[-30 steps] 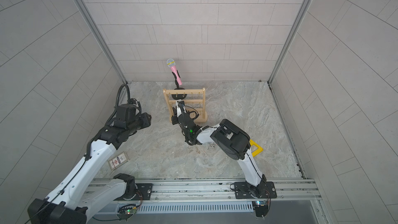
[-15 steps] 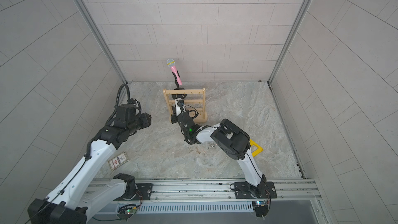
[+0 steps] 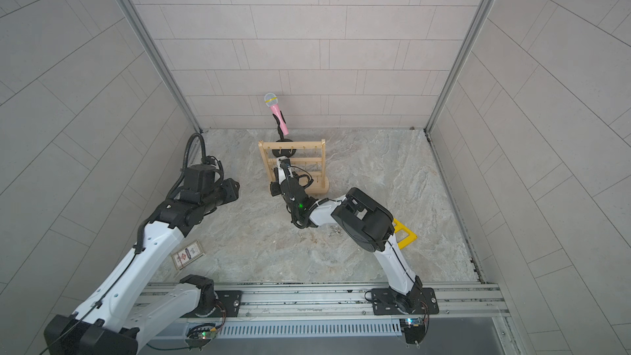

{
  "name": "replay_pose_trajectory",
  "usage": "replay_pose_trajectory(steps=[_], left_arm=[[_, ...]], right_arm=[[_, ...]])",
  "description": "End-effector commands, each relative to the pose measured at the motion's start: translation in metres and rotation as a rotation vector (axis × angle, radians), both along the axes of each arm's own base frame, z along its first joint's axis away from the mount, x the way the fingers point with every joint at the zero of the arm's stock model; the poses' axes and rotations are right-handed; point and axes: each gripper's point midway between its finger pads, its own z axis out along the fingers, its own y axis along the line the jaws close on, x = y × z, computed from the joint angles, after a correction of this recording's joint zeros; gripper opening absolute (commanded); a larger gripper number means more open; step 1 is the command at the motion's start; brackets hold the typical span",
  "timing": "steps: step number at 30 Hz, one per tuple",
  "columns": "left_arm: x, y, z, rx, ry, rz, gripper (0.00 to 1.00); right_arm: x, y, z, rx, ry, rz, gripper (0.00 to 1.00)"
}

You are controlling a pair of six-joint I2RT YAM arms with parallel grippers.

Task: Hang the necklace on the jewelry display stand
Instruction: Hang the necklace on the stand.

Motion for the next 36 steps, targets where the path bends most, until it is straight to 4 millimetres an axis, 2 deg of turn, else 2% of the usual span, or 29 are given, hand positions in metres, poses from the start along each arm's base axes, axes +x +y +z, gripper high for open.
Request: replay_pose_trajectory(steps=[1,12,29,36], left_arm=[[0.001,0.003,-0.001,-0.003,-0.01,0.017,0.38],[0.002,0.004,-0.001,-0.014,-0.013,0.022,0.38],[0.001,0.005,-0.002,-0.016,-0.013,0.029,0.38],[0.002,0.006,-0.003,-0.018,-0.01,0.031,0.38]], right_arm=[[-0.005,-0.003,0.014,0.02,-0.029,0.017,0.04],[-0.02,-0.004,0.027,0.025,-0.033,0.074,0.01],[-0.028,0.009,0.035,0.047,-0.025,0.165,0.0],[-0.029,0.007,0.036,0.046,-0.021,0.162,0.0]])
